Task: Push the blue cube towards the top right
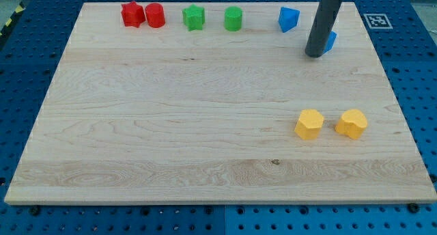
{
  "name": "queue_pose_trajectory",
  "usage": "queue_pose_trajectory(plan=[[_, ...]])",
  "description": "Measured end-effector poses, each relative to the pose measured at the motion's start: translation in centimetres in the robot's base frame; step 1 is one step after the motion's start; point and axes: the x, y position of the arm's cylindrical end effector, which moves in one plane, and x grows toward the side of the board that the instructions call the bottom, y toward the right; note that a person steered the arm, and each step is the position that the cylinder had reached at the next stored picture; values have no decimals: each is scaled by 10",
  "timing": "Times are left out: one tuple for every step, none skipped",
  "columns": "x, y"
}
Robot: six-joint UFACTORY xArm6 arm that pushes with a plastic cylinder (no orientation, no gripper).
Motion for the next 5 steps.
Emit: queue_pose_trajectory(plan=[[18,0],[18,5],[5,5],[-14,5],[-32,5]])
